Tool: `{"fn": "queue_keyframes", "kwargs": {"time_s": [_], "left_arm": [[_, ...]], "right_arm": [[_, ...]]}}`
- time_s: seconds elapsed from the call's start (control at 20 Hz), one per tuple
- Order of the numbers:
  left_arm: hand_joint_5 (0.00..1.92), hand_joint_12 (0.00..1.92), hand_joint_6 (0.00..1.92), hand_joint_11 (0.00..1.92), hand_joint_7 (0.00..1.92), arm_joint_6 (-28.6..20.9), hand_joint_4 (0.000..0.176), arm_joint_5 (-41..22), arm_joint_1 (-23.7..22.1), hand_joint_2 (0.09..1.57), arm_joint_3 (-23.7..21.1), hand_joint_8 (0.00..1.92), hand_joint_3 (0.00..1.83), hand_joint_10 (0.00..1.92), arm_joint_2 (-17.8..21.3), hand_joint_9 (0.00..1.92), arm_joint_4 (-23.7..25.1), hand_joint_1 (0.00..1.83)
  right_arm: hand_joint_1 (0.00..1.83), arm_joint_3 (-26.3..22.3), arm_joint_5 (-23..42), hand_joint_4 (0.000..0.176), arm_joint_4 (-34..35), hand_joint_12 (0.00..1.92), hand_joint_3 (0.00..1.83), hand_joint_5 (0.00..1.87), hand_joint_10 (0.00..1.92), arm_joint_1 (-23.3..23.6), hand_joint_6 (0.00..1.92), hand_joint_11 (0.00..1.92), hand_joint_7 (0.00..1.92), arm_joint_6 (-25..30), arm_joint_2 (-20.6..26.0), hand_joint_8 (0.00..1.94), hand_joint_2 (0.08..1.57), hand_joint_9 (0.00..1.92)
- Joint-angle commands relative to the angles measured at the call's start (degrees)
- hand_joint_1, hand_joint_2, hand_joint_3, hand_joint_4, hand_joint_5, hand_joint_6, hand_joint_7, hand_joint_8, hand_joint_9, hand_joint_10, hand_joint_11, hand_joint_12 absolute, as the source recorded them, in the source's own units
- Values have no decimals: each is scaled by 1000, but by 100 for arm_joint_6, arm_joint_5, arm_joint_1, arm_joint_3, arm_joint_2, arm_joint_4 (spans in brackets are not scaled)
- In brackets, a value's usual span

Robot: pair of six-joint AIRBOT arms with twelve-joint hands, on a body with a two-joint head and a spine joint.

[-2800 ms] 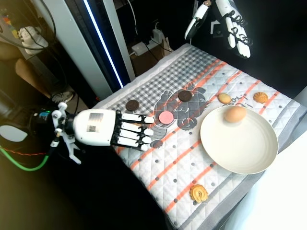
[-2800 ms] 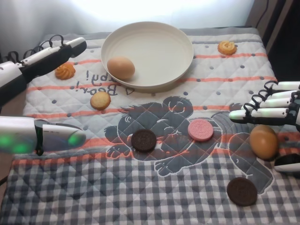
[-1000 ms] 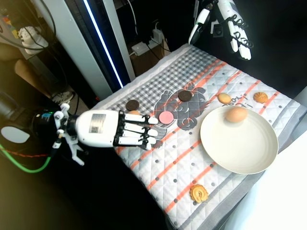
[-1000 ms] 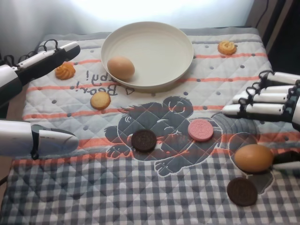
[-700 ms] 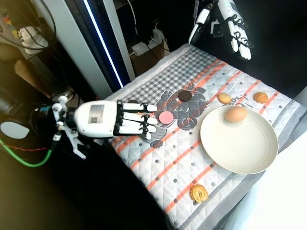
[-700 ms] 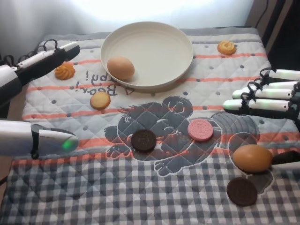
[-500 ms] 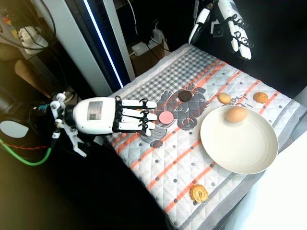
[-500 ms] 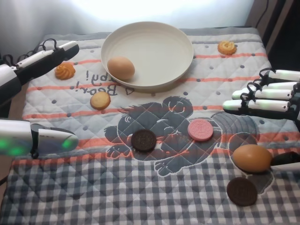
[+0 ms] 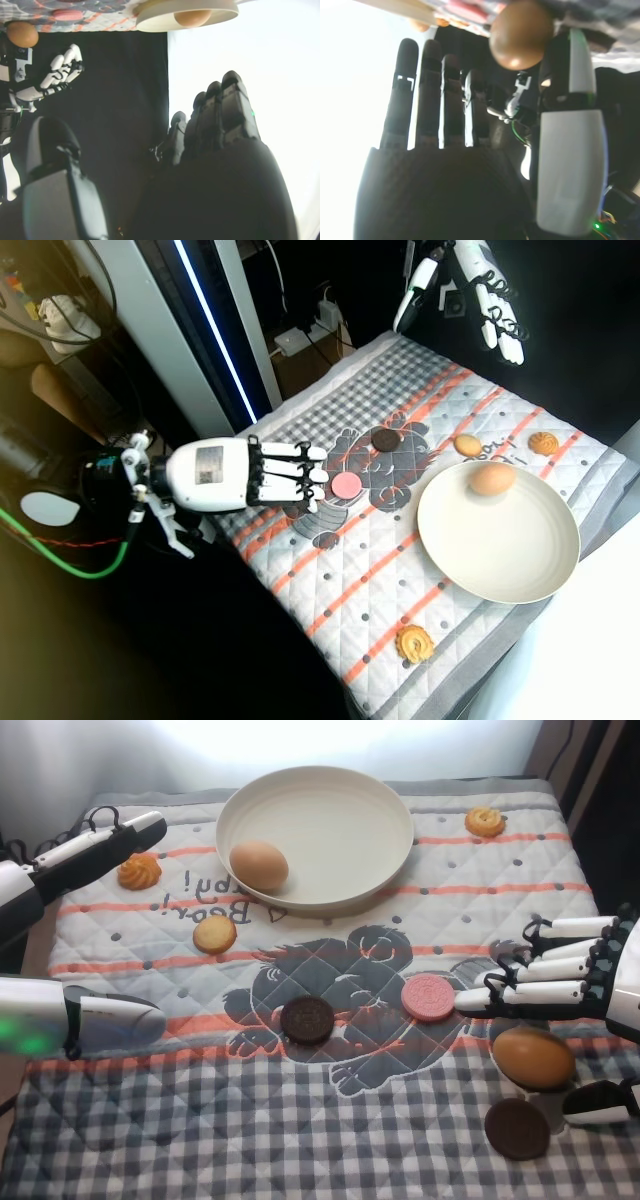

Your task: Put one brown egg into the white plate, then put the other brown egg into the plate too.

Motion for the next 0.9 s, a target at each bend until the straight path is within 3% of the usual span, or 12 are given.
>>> {"fn": "queue_keyframes", "kwargs": {"time_s": [0.0,0.05,0.1,0.2,0.25,0.3,0.35,0.5,0.65,0.75,0.8,0.85], "left_arm": [[0,0,0,0,0,-32,176,-676,-44,837,0,0,5,0,27,0,-31,755],[0,0,0,0,0,-32,176,-669,-44,834,2,0,3,0,24,0,-33,761],[0,0,0,0,0,-32,176,-665,-44,847,4,0,8,0,21,0,-35,724],[0,0,0,0,0,-32,176,-665,-44,843,5,0,5,0,20,0,-40,729],[0,0,0,0,0,-32,176,-665,-44,835,5,0,1,0,19,0,-40,757],[0,0,0,0,0,-32,176,-664,-44,834,5,0,0,0,16,0,-40,760],[4,0,1,0,0,-32,176,-662,-44,838,5,0,2,0,14,0,-42,742],[0,0,0,0,0,-32,176,-659,-42,846,15,0,4,0,-4,0,-50,726],[0,0,0,0,0,-32,176,-648,-42,832,12,0,0,0,-5,0,-55,765],[0,0,0,0,0,-32,176,-647,-42,833,12,0,0,0,-6,0,-59,755],[0,0,0,0,0,-32,176,-647,-42,832,12,0,0,0,-6,0,-62,761],[0,0,0,0,0,-32,176,-644,-41,830,12,0,0,0,-6,0,-64,770]], "right_arm": [[1050,19,570,56,135,1260,1,463,120,20,3,412,664,-2,-35,25,909,791],[1048,26,556,42,120,1157,1,488,116,24,3,441,678,-2,-43,19,921,798],[1028,38,535,49,95,1274,1,526,157,37,4,472,714,-2,-53,28,931,835],[1037,49,497,73,35,1584,0,609,982,80,5,541,770,-2,-76,99,936,625],[1052,51,496,93,29,1711,0,676,1314,88,4,584,624,-2,-81,575,933,565],[1062,52,495,92,18,1793,0,710,1491,103,3,580,492,-2,-88,940,940,523],[1069,53,495,92,4,1814,1,727,1553,121,2,574,428,-2,-93,1101,950,507],[1036,55,494,94,-9,1805,0,728,1578,135,1,620,387,-2,-95,1174,947,522],[1062,70,487,46,-9,1711,1,761,1471,139,4,606,458,-2,-95,1083,958,542],[1129,102,485,18,-5,1543,1,818,1213,160,5,583,644,-2,-95,790,969,624],[1298,132,485,2,18,1510,8,880,1125,186,17,593,881,-2,-95,1014,1083,675],[1241,182,485,0,64,1486,0,863,1061,235,812,621,976,-2,-95,1089,1130,765]]}}
